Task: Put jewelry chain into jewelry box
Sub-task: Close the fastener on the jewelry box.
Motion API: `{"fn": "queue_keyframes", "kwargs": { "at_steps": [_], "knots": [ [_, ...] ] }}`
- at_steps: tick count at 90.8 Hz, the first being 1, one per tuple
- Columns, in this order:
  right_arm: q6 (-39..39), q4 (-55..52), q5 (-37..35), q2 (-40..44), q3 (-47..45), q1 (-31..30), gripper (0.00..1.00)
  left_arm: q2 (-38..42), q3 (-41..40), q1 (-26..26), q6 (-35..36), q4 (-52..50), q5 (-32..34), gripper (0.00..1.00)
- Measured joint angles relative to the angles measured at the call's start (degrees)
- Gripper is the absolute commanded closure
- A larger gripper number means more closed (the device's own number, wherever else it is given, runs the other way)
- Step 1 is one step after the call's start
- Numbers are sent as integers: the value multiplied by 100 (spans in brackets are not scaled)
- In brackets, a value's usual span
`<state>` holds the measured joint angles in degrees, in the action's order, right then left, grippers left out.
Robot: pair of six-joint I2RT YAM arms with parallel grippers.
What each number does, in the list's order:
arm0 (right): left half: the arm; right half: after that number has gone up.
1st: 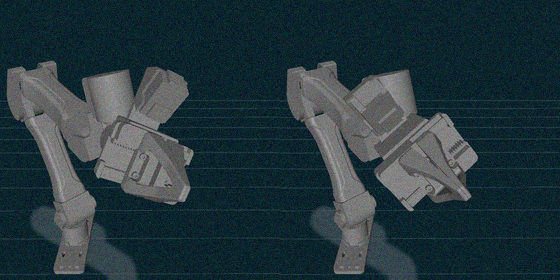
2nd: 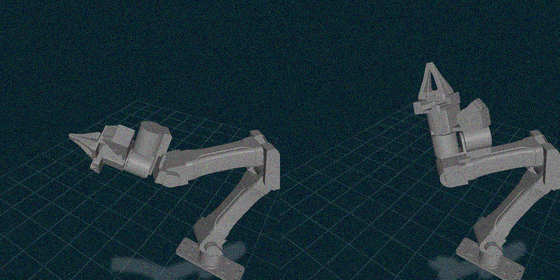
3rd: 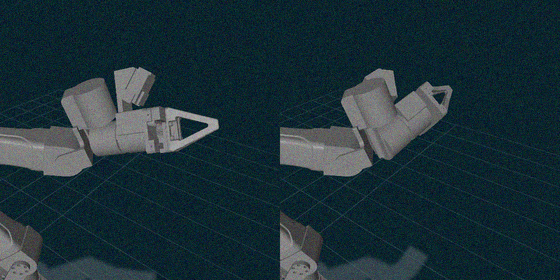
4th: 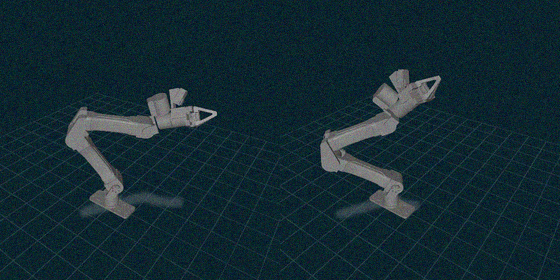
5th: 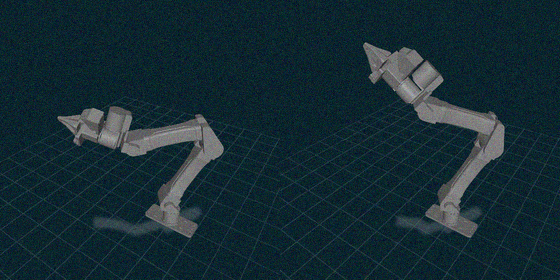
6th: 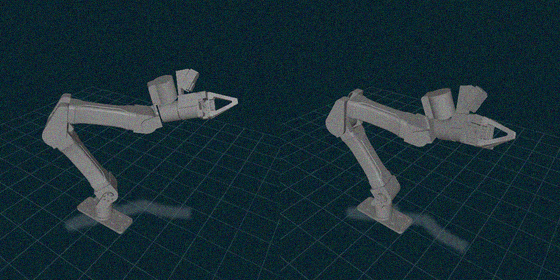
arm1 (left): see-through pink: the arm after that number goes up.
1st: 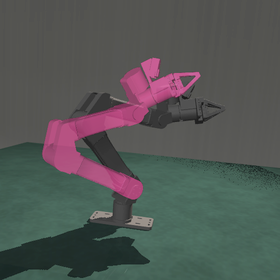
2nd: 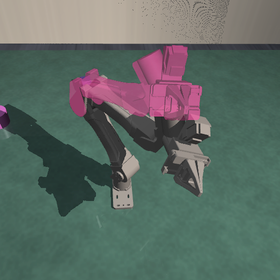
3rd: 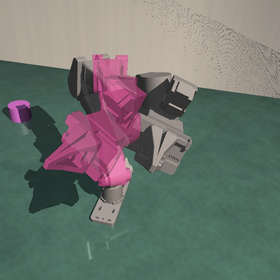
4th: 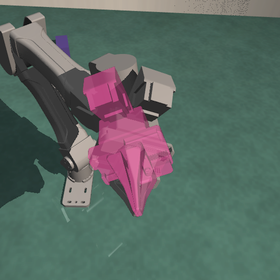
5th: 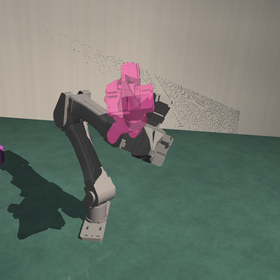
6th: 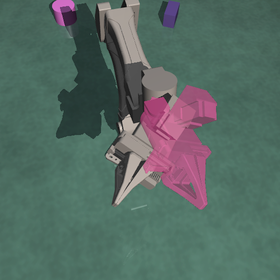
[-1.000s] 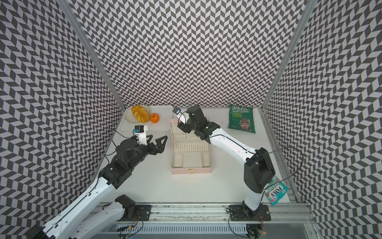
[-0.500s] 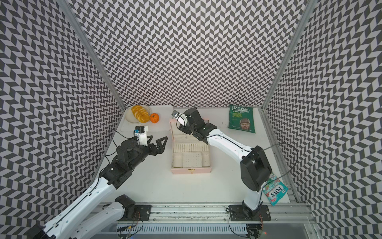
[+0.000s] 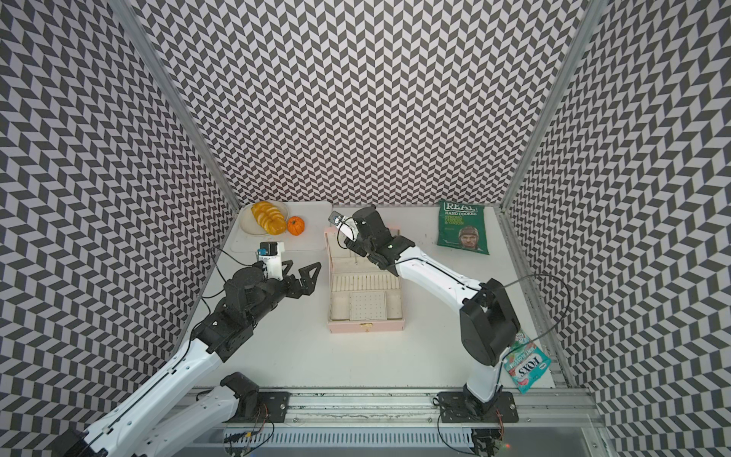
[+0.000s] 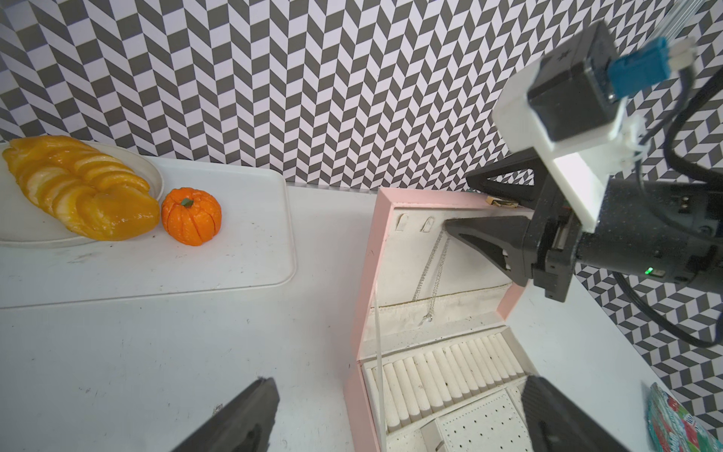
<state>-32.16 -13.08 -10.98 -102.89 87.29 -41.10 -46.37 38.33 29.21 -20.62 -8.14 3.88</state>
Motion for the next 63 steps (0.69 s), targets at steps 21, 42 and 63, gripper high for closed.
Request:
{"fn": "queue_keyframes", "kwargs": {
  "at_steps": [21, 42, 63],
  "knots": [
    [-28, 33, -22, 0, 0, 2, 57, -2, -2, 0, -2, 13, 0, 0],
    [-11, 81, -70, 0, 0, 2, 58, 0, -2, 0, -2, 24, -2, 0],
    [173, 131, -192, 13, -33, 0, 42, -13, -2, 0, -2, 35, -2, 0]
  ]
}}
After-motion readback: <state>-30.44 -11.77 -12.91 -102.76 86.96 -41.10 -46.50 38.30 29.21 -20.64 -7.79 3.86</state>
